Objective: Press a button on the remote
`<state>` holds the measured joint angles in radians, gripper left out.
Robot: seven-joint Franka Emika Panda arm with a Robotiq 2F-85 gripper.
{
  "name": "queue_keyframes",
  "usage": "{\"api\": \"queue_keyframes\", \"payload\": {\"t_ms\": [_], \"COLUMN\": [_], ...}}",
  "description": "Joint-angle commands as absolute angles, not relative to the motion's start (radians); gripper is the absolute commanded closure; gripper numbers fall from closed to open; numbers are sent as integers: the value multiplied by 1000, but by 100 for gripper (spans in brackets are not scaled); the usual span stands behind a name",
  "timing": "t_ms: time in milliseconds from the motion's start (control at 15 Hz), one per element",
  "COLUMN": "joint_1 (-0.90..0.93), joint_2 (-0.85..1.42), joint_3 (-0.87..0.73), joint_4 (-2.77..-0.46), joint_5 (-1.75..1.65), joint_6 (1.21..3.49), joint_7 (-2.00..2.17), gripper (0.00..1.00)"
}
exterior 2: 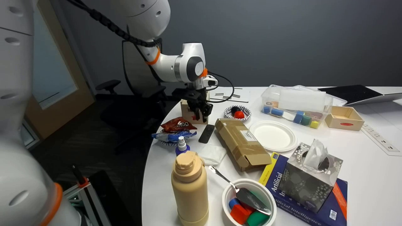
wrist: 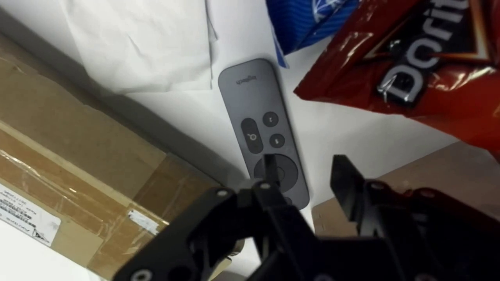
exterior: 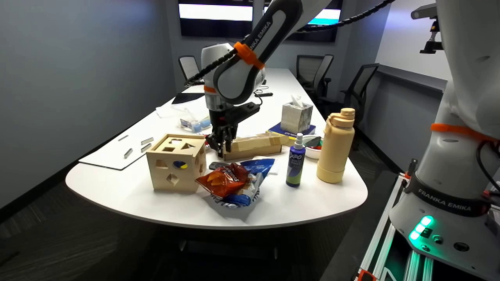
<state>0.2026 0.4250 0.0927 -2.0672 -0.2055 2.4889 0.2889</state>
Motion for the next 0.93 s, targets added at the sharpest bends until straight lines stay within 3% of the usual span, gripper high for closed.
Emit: {"api": "queue_keyframes", "payload": {"t_ms": [0, 133, 867], "joint_1": [212, 213, 155], "joint_2": [447, 460, 547], "joint_3": [76, 73, 114], "joint_4": [-2046, -2032, -1967], "joint_5": [-185, -184, -107], "joint_6": [2519, 2512, 2561], "joint_7": [272, 267, 63], "gripper": [88, 99, 100]}}
